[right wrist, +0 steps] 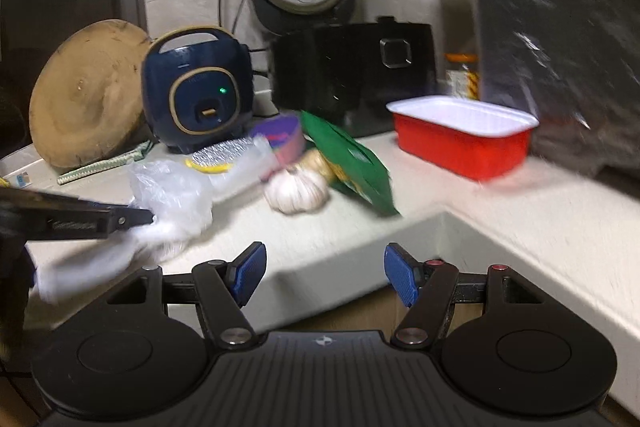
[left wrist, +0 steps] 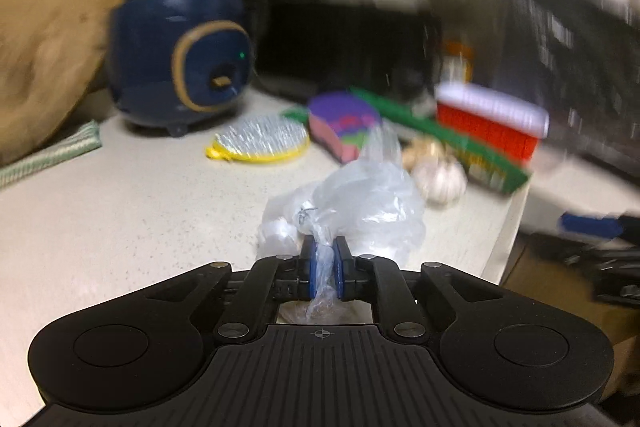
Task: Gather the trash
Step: 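Move the right tool toward the garlic bulb while the left tool holds the bag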
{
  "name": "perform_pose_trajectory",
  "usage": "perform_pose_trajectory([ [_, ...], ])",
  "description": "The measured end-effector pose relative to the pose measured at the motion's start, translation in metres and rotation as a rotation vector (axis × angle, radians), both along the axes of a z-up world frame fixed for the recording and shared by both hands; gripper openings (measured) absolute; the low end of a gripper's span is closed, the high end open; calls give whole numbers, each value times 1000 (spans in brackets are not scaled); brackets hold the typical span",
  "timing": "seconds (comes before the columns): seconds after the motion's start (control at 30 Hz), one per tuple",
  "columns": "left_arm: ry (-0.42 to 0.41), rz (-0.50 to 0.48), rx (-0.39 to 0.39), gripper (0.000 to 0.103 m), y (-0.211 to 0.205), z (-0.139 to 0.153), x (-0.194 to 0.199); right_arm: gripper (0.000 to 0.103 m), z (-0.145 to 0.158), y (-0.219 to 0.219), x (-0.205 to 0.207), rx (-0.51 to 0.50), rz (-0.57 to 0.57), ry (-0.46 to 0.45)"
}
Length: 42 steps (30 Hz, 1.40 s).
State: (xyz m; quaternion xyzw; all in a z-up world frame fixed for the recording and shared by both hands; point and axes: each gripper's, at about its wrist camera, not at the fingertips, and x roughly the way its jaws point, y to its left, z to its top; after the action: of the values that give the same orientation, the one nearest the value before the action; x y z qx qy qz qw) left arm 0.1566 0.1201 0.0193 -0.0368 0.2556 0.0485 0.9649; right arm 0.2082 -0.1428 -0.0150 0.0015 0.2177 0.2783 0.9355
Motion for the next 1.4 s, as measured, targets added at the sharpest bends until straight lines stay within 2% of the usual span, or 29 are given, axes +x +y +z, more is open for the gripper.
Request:
perform_pose_trajectory([
  [0.17,-184,59,-67,11,13,5,-24,66,6,30,29,-25,48,46],
  [0.4,-219,72,-188,11,31,3,-27,66,-2,72,72,-87,-3,93],
  [0.53,-205,38,-242,11,39,1,-25,69,-6,86,90,-116,-61,97],
  [0.6,-210,28,-243,11,38,1,-26,71,-6,89,97,-118,-74,102],
  [0.73,-209,22,-252,11,38,0,-27,69,-7,92,99,-125,-83,98],
  [0.8,-199,19,-261,11,39,-1,-25,57,-6,92,94,-129,-68,96],
  [1.03,-134,12,-290,11,42,-4,-18,57,-2,92,65,-135,28,117],
  [1.23,-74,5,-298,11,42,-7,-11,57,-2,94,46,-151,78,91],
  [1.33,-24,-9,-309,11,41,-10,-5,64,-3,93,45,-153,68,76],
  [1.4,1,-14,-309,12,40,-12,-2,74,-4,93,45,-157,61,63],
])
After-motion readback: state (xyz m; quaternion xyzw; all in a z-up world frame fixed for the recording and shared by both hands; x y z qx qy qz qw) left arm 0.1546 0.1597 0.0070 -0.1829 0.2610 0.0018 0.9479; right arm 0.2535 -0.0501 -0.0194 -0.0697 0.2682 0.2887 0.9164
